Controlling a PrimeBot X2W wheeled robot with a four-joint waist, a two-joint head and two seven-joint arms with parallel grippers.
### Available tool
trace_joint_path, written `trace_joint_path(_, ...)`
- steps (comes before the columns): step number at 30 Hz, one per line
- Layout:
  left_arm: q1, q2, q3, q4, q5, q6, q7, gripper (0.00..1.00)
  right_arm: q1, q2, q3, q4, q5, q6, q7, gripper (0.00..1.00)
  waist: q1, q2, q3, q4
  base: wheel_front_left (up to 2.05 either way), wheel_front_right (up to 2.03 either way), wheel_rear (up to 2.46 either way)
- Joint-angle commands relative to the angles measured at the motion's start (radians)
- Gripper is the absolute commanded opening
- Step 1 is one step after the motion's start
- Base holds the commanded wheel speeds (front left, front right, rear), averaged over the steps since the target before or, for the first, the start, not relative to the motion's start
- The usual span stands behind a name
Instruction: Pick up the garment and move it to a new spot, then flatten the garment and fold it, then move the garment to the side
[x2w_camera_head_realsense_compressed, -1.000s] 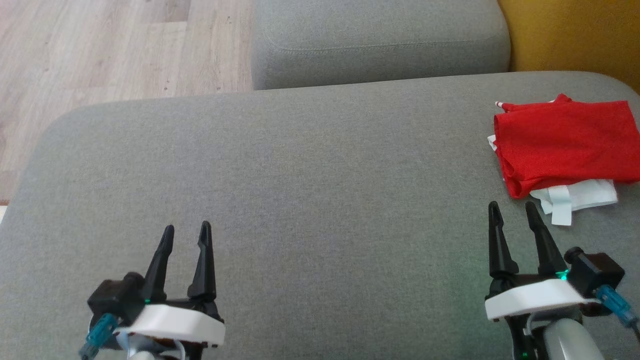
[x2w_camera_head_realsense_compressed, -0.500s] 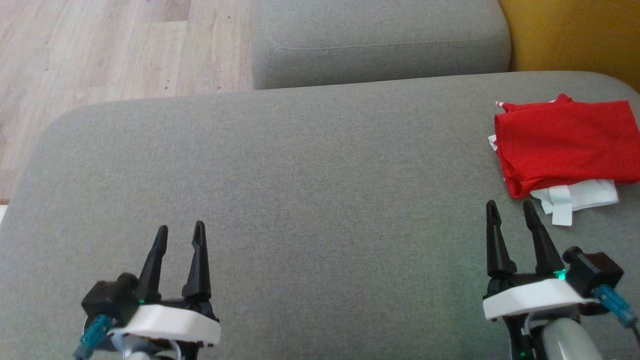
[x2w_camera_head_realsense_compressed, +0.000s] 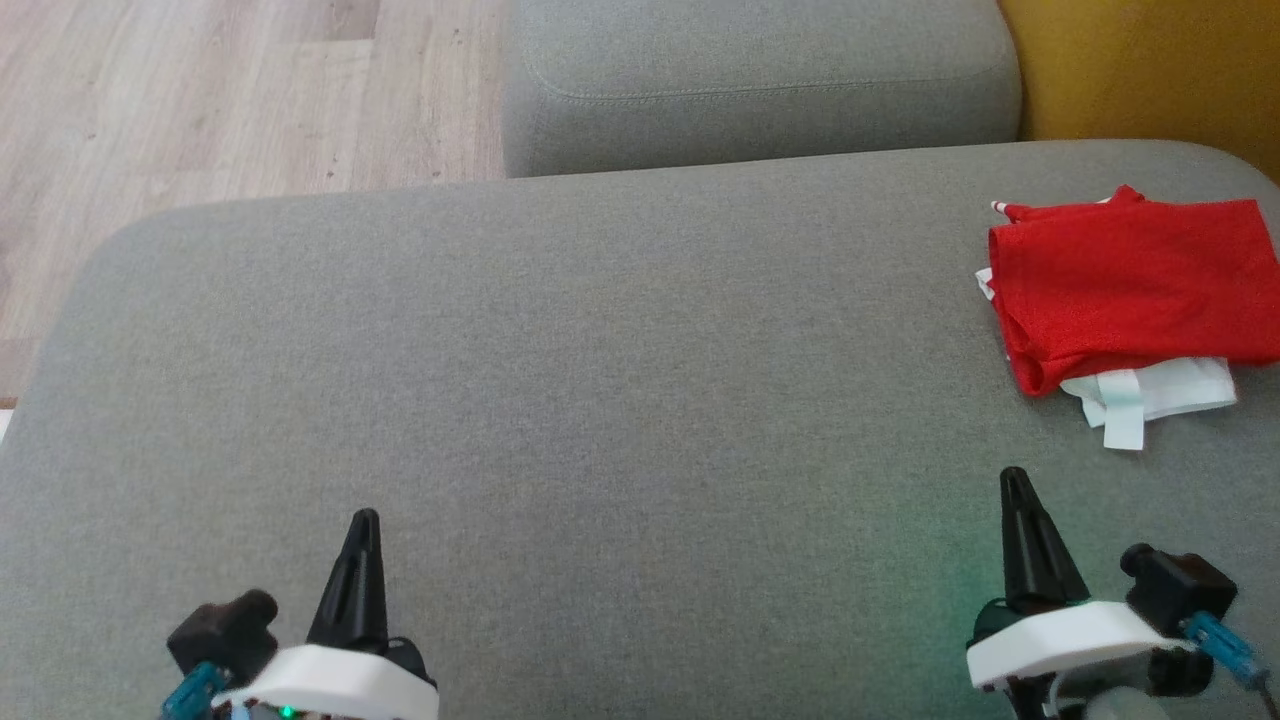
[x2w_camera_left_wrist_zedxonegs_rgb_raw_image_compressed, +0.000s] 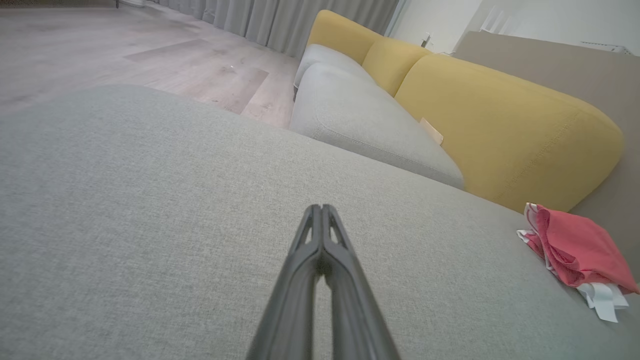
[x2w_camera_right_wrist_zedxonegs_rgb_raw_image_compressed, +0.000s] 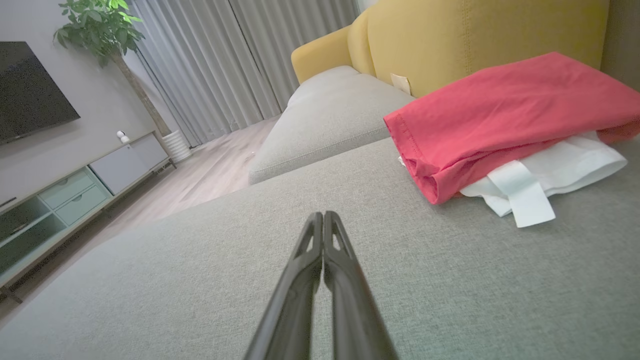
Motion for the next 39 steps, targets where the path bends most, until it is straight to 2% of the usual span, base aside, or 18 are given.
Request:
trace_joint_path(1, -0.043, 0.004, 0.013, -0.028, -0.027, -0.008, 0.006, 0.0, -0.047, -0.003, -0.007, -0.035, 0.029, 0.0, 0.006, 0.0, 0.0, 0.0, 0.0, 0.0, 0.0, 0.0, 0.0)
trace_joint_path(39, -0.104, 0.017, 0.079, 0.006, -0.422, -0.048, 0.107, 0.0, -0.074, -0.01, -0.05, -0.055, 0.439, 0.0, 0.11, 0.0, 0.0, 0.0, 0.012, -0.005, 0.0, 0.0, 0.0)
